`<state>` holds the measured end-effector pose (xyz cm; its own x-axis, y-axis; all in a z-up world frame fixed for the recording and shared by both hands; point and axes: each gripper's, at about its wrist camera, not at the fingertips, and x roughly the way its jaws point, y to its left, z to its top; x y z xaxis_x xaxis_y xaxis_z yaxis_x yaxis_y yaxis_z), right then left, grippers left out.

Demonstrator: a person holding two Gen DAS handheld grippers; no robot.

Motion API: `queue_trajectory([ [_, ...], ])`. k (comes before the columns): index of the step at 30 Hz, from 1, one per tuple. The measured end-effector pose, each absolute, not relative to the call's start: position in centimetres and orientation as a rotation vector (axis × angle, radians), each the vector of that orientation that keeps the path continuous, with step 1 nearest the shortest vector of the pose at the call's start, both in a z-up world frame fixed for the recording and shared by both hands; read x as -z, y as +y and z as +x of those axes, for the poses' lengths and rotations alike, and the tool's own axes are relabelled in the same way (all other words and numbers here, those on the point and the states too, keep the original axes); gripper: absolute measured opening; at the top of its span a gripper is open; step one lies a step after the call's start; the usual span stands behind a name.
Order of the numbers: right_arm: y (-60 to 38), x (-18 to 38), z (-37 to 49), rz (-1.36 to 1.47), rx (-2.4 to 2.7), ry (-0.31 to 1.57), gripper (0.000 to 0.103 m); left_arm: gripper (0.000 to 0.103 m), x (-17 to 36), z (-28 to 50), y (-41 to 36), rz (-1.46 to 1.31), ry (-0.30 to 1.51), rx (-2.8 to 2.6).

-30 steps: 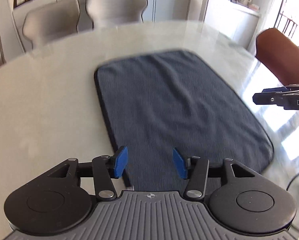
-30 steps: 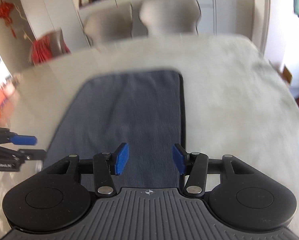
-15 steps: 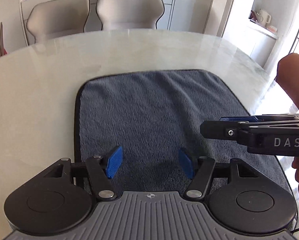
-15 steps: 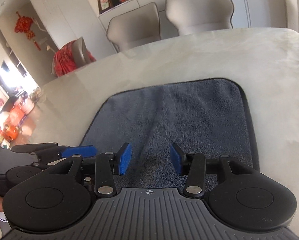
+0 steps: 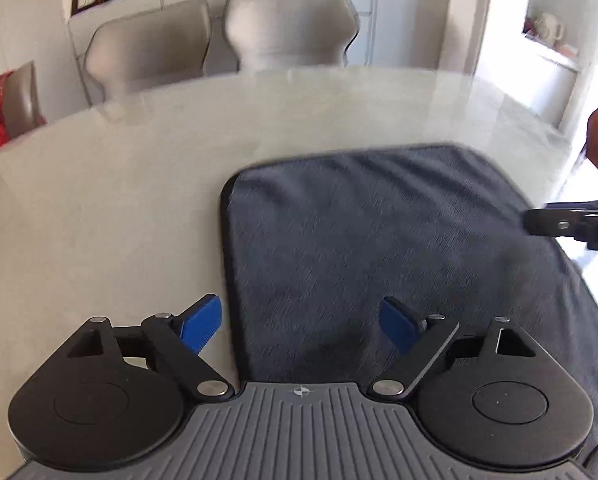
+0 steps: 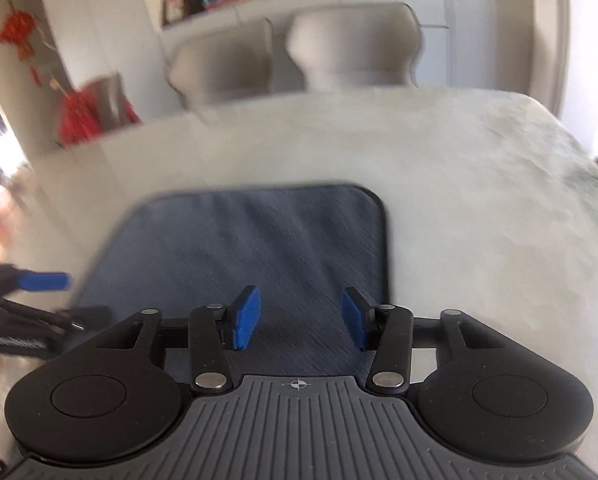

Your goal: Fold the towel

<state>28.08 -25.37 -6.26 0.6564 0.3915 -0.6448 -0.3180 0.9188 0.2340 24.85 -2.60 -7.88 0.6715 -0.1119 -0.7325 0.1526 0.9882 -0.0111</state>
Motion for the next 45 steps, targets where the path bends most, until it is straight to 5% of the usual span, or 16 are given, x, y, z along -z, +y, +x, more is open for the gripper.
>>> queue_trajectory([
  [30,-25.7,7.9,36.0,-0.005,-0.353,0.774,0.056,0.091,9.2,31.8,-2.5,0.099,0.842,0.186],
  [33,-27.5,6.4,34.2,0.119,-0.384,0.869,0.061,0.09,7.4,29.6,-1.8,0.096,0.811,0.202],
  [37,-29.1,4.8,28.2,0.137,-0.441,0.857,0.082,0.091,5.7,24.8,-0.9,0.081,0.789,0.205],
  [45,-30.8,3.9,14.7,0.187,-0.364,0.946,0.079,0.091,5.2,12.9,1.5,-0.051,0.888,0.116],
])
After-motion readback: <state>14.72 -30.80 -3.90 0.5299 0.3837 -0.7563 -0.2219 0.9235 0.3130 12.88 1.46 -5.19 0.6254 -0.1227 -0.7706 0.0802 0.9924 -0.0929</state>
